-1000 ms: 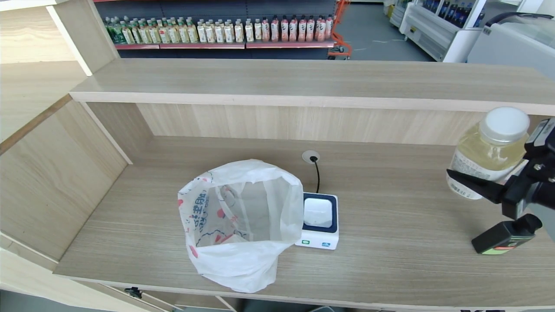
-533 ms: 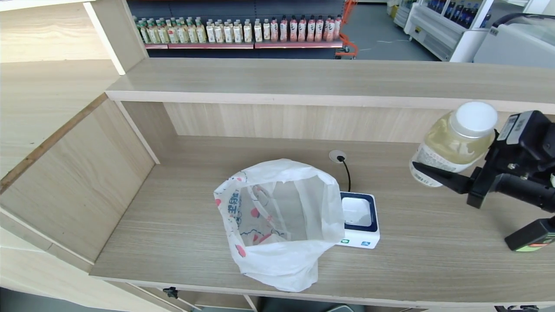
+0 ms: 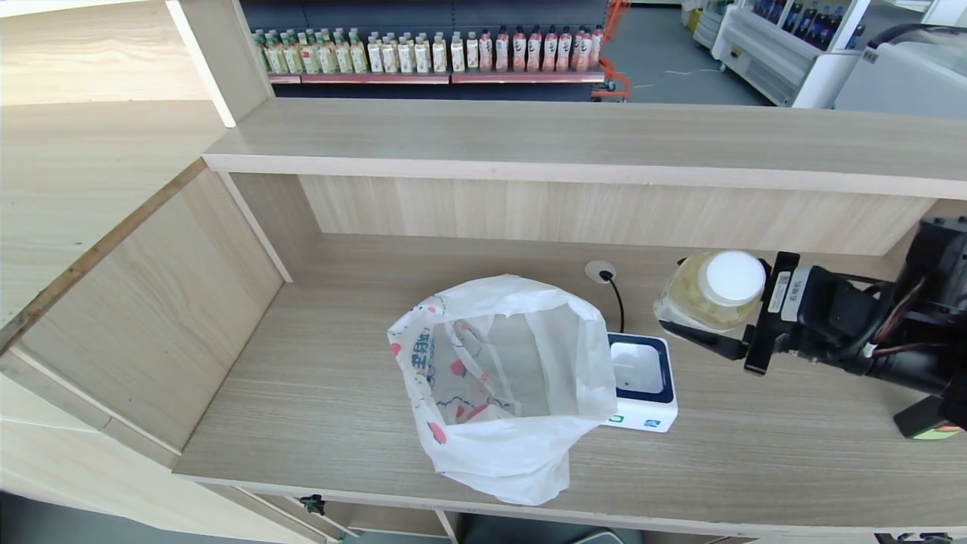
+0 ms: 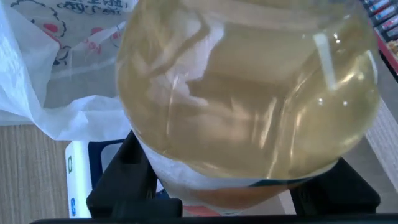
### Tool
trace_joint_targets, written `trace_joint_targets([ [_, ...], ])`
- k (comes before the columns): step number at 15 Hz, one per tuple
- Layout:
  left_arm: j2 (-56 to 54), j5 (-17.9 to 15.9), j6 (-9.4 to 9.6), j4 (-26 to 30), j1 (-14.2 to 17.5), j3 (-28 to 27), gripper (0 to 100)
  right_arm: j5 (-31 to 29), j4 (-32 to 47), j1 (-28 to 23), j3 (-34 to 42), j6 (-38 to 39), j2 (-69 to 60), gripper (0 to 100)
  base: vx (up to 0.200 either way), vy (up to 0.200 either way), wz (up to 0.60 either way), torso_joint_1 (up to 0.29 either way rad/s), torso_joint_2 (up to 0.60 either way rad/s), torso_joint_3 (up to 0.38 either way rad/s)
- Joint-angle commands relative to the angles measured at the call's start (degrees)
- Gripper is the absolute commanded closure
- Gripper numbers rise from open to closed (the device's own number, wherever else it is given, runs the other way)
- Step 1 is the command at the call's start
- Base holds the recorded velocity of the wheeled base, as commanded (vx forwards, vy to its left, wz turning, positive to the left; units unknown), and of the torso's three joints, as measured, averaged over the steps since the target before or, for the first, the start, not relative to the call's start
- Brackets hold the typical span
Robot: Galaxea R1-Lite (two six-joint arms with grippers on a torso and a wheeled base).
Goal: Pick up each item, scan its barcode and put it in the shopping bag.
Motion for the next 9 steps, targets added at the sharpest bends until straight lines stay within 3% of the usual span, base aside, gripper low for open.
trace_joint_targets([
  [1,-0.02,0.01,-0.04,0.07,0.04,0.0,0,0.95,-0.55,0.03,0.15,-0.9,2.9,100,0.0,0.0,0.0,0.0,0.0,0.0],
  [9,-0.02,0.01,-0.13,-0.01,0.04,0.0,0,3.94,-16.55,0.03,5.95,-2.57,12.12,100,0.0,0.0,0.0,0.0,0.0,0.0],
])
